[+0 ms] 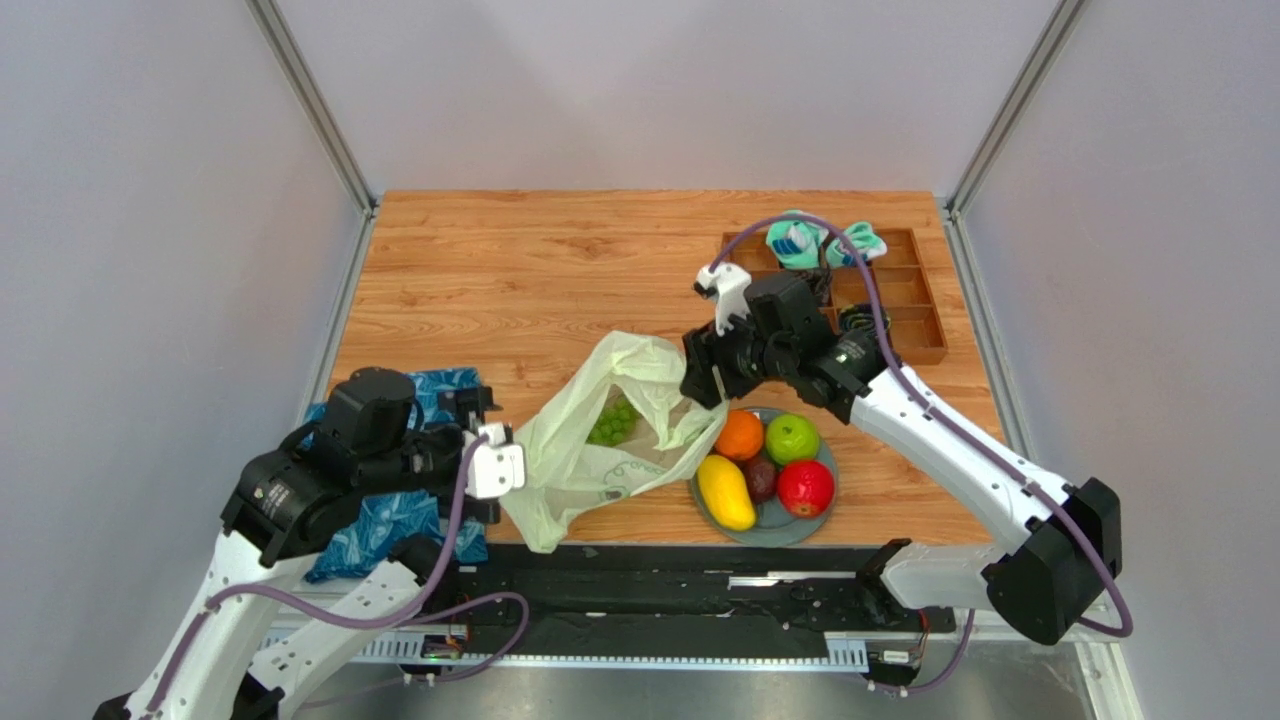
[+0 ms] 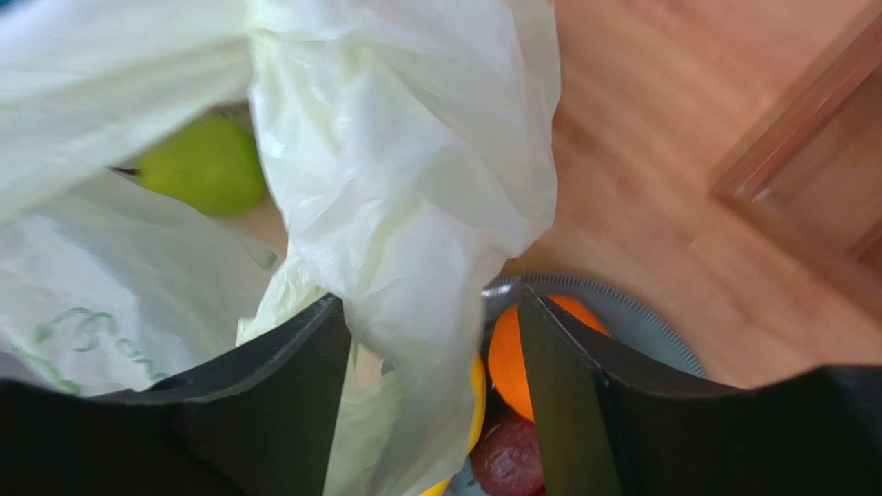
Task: Take the fake fruits out of the plastic bag
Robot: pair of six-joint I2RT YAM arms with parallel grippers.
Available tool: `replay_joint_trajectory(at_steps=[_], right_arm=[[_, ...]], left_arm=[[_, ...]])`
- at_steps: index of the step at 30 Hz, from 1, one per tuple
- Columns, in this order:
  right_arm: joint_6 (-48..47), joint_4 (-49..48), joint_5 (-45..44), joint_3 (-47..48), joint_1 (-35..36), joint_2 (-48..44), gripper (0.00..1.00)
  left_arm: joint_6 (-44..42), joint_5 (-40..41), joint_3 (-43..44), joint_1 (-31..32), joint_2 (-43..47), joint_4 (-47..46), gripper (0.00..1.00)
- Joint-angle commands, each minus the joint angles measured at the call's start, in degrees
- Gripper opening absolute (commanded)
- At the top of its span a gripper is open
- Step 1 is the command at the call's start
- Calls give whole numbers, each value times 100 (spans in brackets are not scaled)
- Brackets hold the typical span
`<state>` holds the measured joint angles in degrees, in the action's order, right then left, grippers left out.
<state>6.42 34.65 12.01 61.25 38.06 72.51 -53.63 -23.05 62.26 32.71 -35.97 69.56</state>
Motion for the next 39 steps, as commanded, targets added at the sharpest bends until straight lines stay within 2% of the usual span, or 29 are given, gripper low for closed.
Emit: replay_joint_trajectory(at_steps=[1,3,4,5,8,9,10,12,14,17,19,22,26,27,29,33,36,39], right_arm=[[-615,-250,-68,1246,17,-220,70],[-870,-100,125,1415,52,-237,78],[-914,-56,265,1477,96,-298,91],[-992,-20,319,1468,192,-334,93],[-1098,-64,442,1346,385,-501,95],[-1081,-81,530,1284,395,-545,95],[-1072,-90,609,1232,395,-562,95],[-1090,-55,898,1065,395,-668,95],[-1133,-20,1145,933,386,-721,95],[-1256,-64,1163,792,395,-791,94],[-1388,-38,1198,792,395,-809,93],[-1625,102,1417,818,395,-826,90],[-1714,147,1366,669,386,-932,90],[-1714,147,1374,599,395,-1027,90],[-1714,182,1357,554,395,-1098,90],[-1767,322,1356,510,395,-1204,90],[-1793,410,1374,519,395,-1213,90],[-1740,402,1418,493,395,-1187,90]], left_arm=[[2072,137,488,-272,-437,-1014,99],[2425,-76,664,-441,-551,-1015,99],[2653,-303,717,-441,-717,-954,99],[2777,-375,770,-441,-806,-892,99],[3279,-717,1120,-545,-1245,-743,99],[3297,-1014,1557,-625,-1394,-498,99],[3375,-1731,1840,-695,-1735,-357,98],[3542,-2620,2681,-731,-2254,100,99],[3674,-2976,3150,-827,-2493,277,99],[4183,-3574,3353,-1196,-2740,129,99],[4640,-2998,3276,-1223,-2942,41,99],[4292,-1925,2653,-1249,-3179,258,99],[4570,-712,1783,-1293,-3610,50,99],[4650,-449,1685,-1485,-3750,-73,99],[4861,-315,1588,-1670,-3908,-320,99],[4922,-43,1465,-1759,-4533,-214,99],[5195,-252,1061,-1777,-4735,-267,99],[5625,-130,622,-1803,-4849,-425,99]])
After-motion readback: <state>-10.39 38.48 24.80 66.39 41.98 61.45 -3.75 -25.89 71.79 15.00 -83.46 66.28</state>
